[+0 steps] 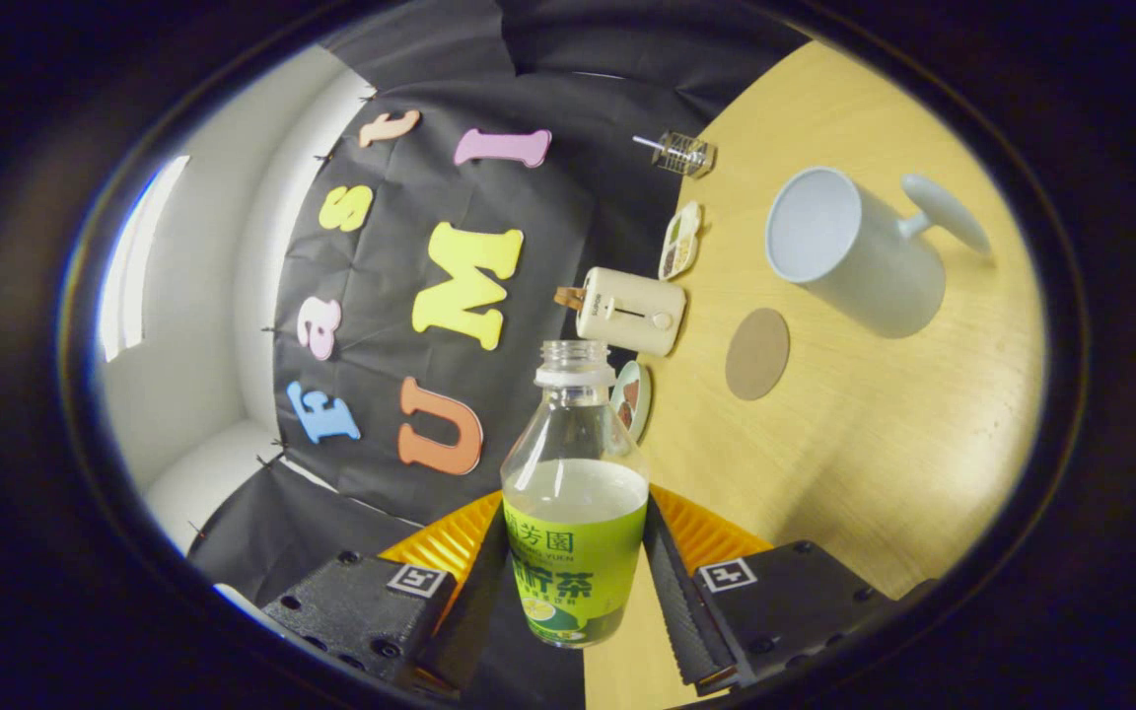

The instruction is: Take the bottle from table, then pour the juice into the cup, finally place the bottle on the coaster

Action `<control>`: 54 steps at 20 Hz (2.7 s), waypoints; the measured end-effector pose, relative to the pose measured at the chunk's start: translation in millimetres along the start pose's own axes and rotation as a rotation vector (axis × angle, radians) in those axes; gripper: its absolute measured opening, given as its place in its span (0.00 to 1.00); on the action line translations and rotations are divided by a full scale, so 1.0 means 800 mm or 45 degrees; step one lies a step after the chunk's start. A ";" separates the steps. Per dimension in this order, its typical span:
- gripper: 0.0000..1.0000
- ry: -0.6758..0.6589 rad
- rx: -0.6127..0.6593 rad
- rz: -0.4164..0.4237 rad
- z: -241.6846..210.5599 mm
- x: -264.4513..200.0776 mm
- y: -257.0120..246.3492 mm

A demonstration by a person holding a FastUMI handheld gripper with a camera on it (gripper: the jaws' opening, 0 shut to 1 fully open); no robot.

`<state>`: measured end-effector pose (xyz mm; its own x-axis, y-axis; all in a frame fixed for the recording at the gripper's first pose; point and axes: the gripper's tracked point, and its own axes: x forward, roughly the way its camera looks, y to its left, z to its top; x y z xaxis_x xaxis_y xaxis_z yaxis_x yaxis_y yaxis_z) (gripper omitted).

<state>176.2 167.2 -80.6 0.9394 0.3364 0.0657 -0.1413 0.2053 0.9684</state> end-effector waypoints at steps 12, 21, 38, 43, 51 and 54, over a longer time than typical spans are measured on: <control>0.78 -0.070 0.264 0.060 0.032 -0.003 -0.006; 0.78 -0.091 0.411 0.115 0.060 -0.007 0.013; 0.78 -0.094 0.645 0.196 0.088 -0.016 0.031; 0.78 -0.086 0.662 0.197 0.089 -0.014 0.029; 0.78 -0.081 0.739 0.233 0.096 -0.011 0.043; 0.78 -0.080 0.769 0.263 0.097 -0.011 0.052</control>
<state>186.3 101.5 -22.2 0.9307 0.2554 0.2620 -0.1381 -0.4179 0.8979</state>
